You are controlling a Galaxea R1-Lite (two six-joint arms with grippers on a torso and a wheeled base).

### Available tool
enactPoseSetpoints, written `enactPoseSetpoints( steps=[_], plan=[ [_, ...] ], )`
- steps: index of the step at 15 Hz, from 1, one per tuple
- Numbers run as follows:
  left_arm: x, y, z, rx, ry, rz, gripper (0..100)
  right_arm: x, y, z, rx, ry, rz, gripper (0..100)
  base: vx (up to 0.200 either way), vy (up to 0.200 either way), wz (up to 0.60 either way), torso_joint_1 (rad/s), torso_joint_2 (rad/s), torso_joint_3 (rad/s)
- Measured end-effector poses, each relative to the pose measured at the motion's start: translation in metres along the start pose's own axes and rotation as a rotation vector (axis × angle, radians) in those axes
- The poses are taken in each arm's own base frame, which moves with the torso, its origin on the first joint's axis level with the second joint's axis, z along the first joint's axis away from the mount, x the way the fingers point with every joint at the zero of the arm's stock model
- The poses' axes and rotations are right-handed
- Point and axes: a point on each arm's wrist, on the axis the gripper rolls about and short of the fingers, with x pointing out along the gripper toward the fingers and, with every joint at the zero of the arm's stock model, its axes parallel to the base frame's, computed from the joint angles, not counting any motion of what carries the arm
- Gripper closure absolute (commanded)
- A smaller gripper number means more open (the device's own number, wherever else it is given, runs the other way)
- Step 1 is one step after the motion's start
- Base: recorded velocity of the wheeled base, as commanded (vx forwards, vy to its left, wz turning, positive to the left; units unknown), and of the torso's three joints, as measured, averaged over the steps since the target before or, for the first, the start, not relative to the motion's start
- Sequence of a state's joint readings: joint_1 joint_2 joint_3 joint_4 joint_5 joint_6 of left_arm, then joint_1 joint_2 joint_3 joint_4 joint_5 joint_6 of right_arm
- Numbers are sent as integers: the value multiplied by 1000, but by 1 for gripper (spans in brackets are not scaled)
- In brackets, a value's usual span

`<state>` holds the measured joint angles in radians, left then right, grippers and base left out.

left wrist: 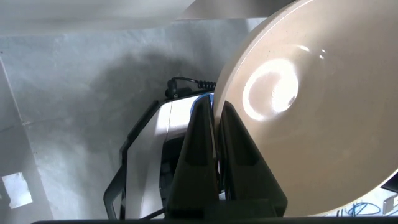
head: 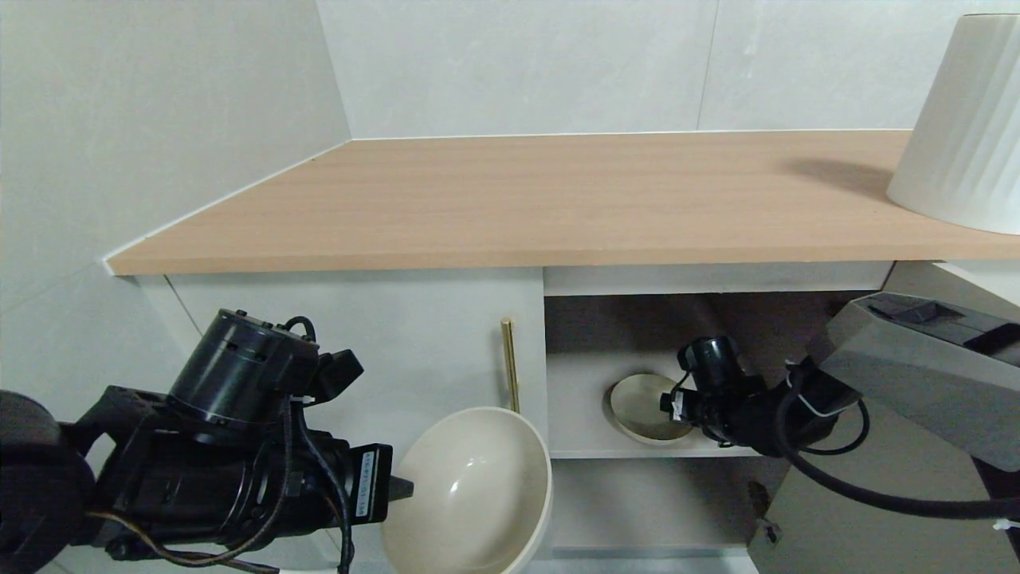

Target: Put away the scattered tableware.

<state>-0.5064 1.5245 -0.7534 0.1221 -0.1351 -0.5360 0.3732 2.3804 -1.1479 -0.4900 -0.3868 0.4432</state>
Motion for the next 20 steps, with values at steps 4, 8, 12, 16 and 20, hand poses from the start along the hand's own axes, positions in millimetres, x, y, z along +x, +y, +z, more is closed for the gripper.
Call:
enactPoseSetpoints(
  steps=[4, 8, 12, 16, 20],
  plan=[
    [9, -3, 9, -7, -68, 1, 100, -37, 5, 0, -38, 21, 72, 0, 0, 0, 0, 0, 0, 0],
    [31, -10, 25, -30, -176, 102, 100, -109, 14, -7, -167, 68, 281, 0, 0, 0, 0, 0, 0, 0],
    [49, -18, 23, -5, -143, 103, 100, -182, 17, -7, -257, 120, 441, 0, 0, 0, 0, 0, 0, 0],
    [62, -30, 10, 43, -88, 94, 100, -246, 18, -14, -356, 197, 606, 0, 0, 0, 0, 0, 0, 0],
    [79, -39, -4, 91, -28, 115, 100, -261, 25, -27, -408, 206, 650, 0, 0, 0, 0, 0, 0, 0]
  ],
)
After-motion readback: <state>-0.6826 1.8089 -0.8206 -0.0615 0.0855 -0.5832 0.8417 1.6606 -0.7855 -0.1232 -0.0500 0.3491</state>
